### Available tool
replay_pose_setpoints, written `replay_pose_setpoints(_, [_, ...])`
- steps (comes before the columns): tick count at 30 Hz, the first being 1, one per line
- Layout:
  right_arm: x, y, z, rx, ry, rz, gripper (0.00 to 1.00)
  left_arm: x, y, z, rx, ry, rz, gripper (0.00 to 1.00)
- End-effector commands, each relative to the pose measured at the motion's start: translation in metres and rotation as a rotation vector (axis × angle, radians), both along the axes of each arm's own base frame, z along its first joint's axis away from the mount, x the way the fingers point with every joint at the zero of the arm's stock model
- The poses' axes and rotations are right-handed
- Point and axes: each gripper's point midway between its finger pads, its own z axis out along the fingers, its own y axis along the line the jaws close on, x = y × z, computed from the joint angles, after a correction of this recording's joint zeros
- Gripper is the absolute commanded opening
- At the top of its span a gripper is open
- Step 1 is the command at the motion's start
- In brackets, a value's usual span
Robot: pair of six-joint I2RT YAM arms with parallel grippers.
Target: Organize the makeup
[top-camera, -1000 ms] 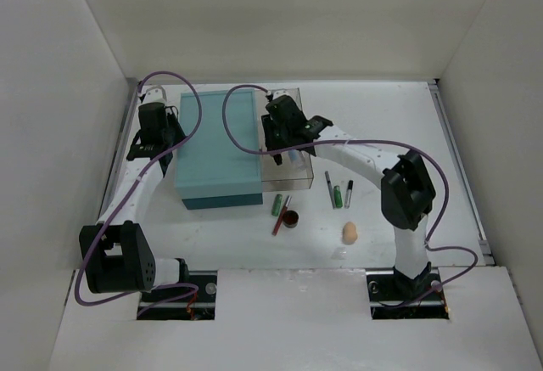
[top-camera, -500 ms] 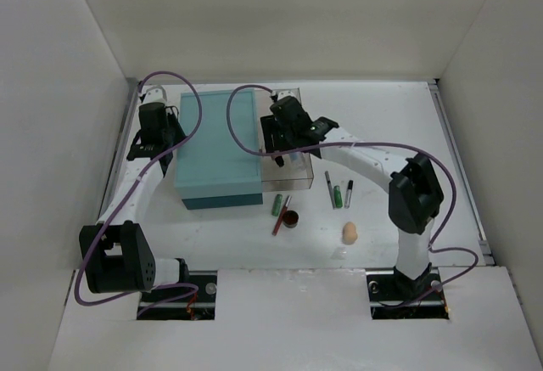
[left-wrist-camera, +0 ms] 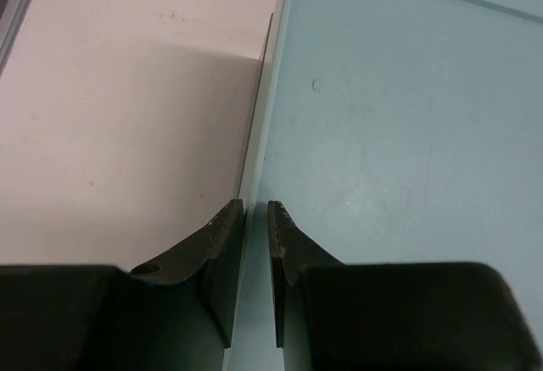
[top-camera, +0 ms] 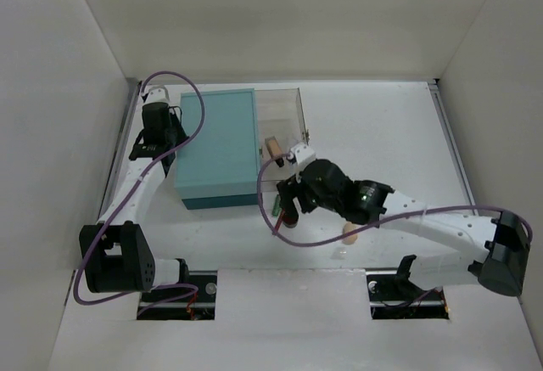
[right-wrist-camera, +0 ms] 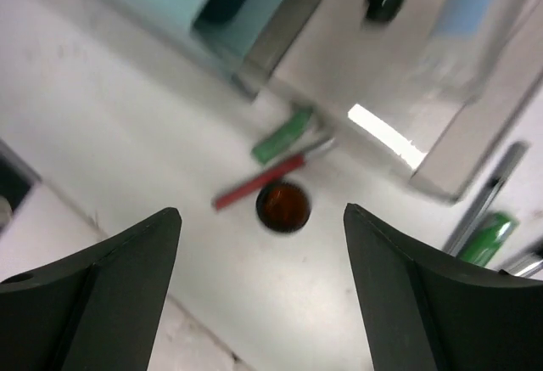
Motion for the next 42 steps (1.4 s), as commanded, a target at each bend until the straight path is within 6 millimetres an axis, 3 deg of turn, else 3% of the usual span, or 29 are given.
replay_pose_setpoints(1, [-0.031,-0.002,-0.052,-0.084,0.085,0.058,0.85,-0.02,-0.014,-0.025,-0.004,0.099,-0.051,0.15])
replay_pose_setpoints(4, [-0.041,-0.007,-0.085,-0.144,0.138,0.055,0.87,-0.02,-0.015,-0.021,-0.002,0.087,-0.054,0.15])
replay_pose_setpoints(8, [-0.038,-0.002,-0.118,-0.195,0.15,0.069,0.88,-0.02,-0.014,-0.02,0.001,0.085,-0.054,0.15])
replay_pose_setpoints(15, [-0.019,0.024,-0.14,-0.189,0.129,0.102,0.87,-0.021,-0.013,-0.019,0.004,0.087,-0.05,0.15])
replay_pose_setpoints(17, [-0.011,0.027,-0.141,-0.187,0.121,0.086,0.8,-0.021,-0.013,-0.019,0.004,0.087,-0.05,0.15])
replay_pose_setpoints(18, [-0.008,0.028,-0.141,-0.188,0.116,0.079,0.71,-0.021,-0.013,-0.019,0.004,0.088,-0.05,0.15])
replay_pose_setpoints(20, [-0.006,0.026,-0.134,-0.188,0.104,0.063,0.56,-0.021,-0.013,-0.018,0.004,0.085,-0.05,0.15])
replay_pose_setpoints(24, [-0.012,0.018,-0.095,-0.154,0.051,0.053,0.32,-0.021,-0.011,-0.016,0.004,0.081,-0.045,0.15])
replay_pose_setpoints(28, [-0.025,0.016,-0.037,-0.054,-0.024,0.088,0.26,-0.022,-0.009,-0.017,0.008,0.084,-0.035,0.15])
replay_pose_setpoints(31, [-0.027,0.014,-0.011,-0.004,-0.061,0.103,0.21,-0.022,-0.007,-0.017,0.009,0.084,-0.031,0.15])
replay_pose_setpoints(33, [-0.027,0.014,0.001,0.015,-0.072,0.113,0.26,-0.022,-0.006,-0.017,0.01,0.082,-0.026,0.15])
replay_pose_setpoints(35, [-0.026,0.01,-0.004,-0.003,-0.055,0.129,0.33,-0.022,-0.005,-0.016,0.01,0.082,-0.025,0.15])
replay_pose_setpoints(42, [-0.044,-0.001,-0.091,-0.176,0.093,0.171,0.78,-0.023,-0.002,-0.015,0.011,0.081,-0.018,0.15])
